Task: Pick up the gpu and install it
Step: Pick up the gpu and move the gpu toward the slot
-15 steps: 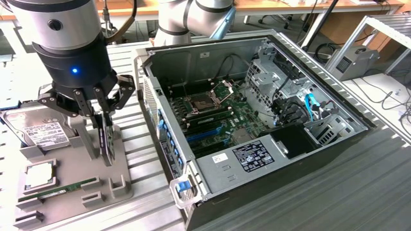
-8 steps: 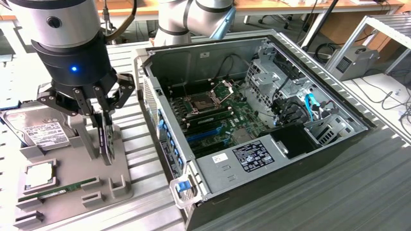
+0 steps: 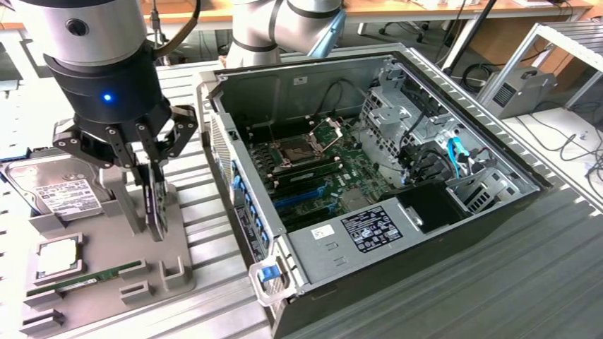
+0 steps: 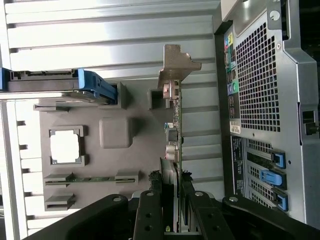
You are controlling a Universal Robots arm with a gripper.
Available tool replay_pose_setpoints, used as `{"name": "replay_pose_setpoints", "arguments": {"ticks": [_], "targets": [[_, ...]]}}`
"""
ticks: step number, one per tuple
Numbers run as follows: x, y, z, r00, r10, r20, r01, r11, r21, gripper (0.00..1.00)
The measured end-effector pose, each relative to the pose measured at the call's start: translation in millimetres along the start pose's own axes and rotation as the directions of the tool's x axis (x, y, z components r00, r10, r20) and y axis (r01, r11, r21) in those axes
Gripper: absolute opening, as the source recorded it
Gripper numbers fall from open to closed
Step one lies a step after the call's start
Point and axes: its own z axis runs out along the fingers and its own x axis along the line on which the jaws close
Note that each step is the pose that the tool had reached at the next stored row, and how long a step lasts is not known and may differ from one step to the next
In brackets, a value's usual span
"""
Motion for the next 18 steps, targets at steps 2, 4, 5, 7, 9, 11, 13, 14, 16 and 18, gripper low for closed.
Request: {"name": "replay_pose_setpoints", "arguments": {"ticks": [2,4,5,7,9,11,13,14,16,18], "targets": [[0.0,0.1,-0.9,1.0000,0.000,-0.0001,0.000,1.0000,0.0001,0.26],[-0.1,0.1,-1.9,1.0000,0.000,-0.0001,0.000,1.0000,0.0001,0.26],[-0.1,0.1,-2.5,1.0000,0.000,-0.0001,0.000,1.0000,0.0001,0.26],[-0.1,0.2,-3.6,1.0000,0.000,0.0000,0.000,1.0000,0.0001,0.26],[-0.1,0.2,-4.6,1.0000,0.000,-0.0001,0.000,1.0000,0.0001,0.26],[-0.1,0.2,-5.8,1.0000,0.000,0.0000,0.000,1.0000,0.0000,0.26],[-0.2,0.3,-6.7,1.0000,0.000,0.0000,0.000,1.0000,0.0001,0.26],[-0.2,0.3,-7.2,1.0000,0.000,0.0000,0.000,1.0000,0.0000,0.26],[-0.2,0.3,-7.9,1.0000,0.000,0.0001,0.000,1.0000,0.0000,0.26],[-0.2,0.4,-8.7,1.0000,0.000,-0.0001,0.000,1.0000,0.0000,0.26]]}}
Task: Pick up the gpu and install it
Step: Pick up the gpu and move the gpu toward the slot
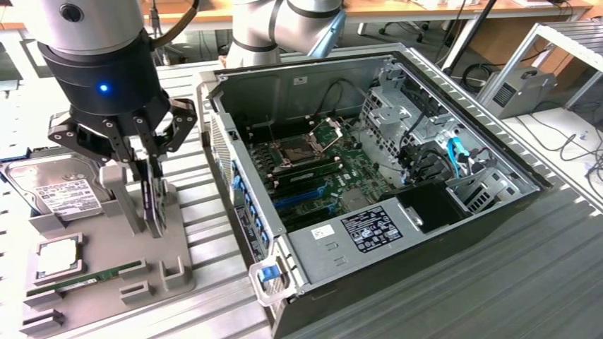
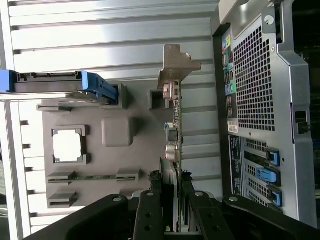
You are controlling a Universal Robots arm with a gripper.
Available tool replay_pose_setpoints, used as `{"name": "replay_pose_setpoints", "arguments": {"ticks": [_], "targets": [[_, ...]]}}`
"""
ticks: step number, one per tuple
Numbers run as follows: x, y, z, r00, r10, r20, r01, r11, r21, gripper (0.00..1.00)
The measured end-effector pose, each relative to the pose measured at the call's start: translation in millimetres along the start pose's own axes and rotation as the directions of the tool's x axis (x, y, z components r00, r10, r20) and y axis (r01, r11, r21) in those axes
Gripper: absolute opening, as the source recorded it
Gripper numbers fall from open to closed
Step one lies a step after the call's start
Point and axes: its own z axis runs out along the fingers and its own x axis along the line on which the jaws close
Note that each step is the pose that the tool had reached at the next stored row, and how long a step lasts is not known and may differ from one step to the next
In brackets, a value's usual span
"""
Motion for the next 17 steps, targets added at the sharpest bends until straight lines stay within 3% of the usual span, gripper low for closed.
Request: {"name": "replay_pose_setpoints", "arguments": {"ticks": [17], "targets": [[-0.2,0.3,-7.6,1.0000,0.000,0.0001,0.000,1.0000,0.0000,0.26]]}}
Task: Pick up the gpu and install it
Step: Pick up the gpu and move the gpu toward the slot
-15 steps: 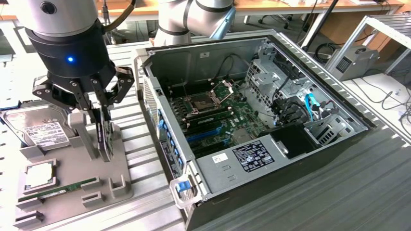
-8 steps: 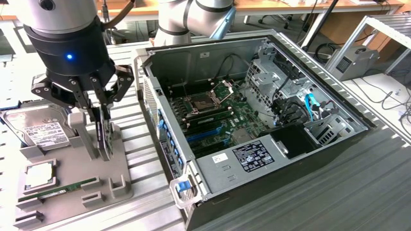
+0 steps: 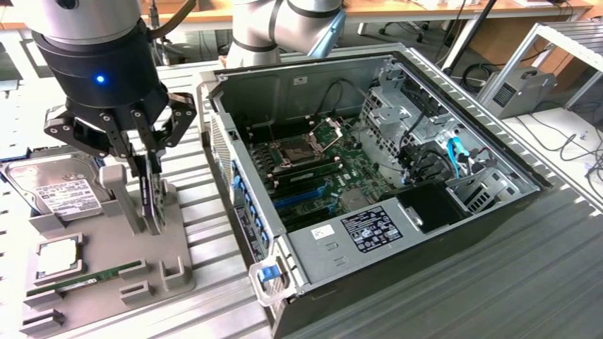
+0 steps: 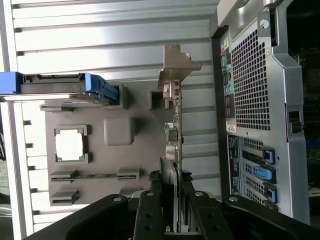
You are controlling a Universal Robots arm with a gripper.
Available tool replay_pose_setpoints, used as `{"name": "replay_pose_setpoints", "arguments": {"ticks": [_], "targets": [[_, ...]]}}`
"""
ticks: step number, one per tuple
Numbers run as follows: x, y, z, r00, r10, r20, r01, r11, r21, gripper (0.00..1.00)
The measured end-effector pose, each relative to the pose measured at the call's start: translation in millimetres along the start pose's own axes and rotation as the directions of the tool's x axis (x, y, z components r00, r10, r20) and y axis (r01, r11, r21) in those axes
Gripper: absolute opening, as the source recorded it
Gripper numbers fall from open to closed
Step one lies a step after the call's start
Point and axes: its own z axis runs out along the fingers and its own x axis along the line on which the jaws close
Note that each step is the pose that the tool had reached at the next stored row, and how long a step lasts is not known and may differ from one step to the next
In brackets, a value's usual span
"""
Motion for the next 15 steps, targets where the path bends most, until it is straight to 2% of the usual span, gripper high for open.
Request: {"name": "replay_pose_setpoints", "arguments": {"ticks": [15], "targets": [[-0.2,0.3,-7.4,1.0000,0.000,0.0000,0.000,1.0000,0.0000,0.26]]}}
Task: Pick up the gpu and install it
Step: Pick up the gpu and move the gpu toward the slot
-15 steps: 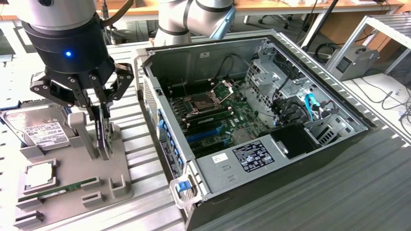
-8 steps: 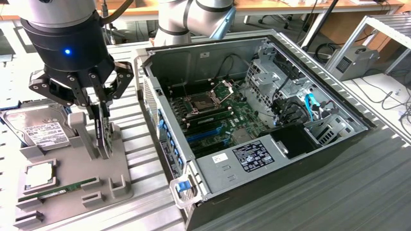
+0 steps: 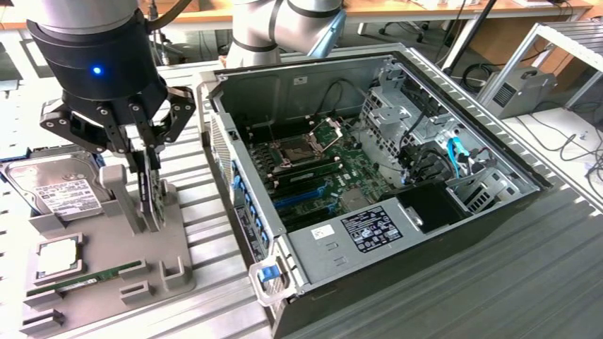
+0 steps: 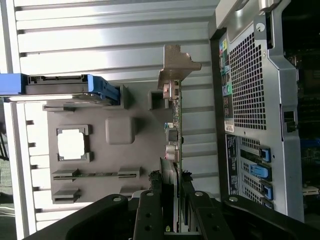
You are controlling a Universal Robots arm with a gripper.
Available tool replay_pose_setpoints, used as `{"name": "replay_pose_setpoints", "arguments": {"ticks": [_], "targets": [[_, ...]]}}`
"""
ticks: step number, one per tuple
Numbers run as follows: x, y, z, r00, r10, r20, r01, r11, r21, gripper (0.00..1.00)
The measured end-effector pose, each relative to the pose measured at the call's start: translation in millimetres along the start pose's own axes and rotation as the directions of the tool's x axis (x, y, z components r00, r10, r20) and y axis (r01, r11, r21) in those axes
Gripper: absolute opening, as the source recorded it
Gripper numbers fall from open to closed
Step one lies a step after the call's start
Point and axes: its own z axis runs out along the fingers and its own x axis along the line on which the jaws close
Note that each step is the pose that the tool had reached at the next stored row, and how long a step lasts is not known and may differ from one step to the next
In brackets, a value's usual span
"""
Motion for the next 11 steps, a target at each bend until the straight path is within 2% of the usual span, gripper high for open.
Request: {"name": "replay_pose_setpoints", "arguments": {"ticks": [11], "targets": [[-0.1,0.2,-4.3,1.0000,0.000,0.0000,0.000,1.0000,0.0000,0.26]]}}
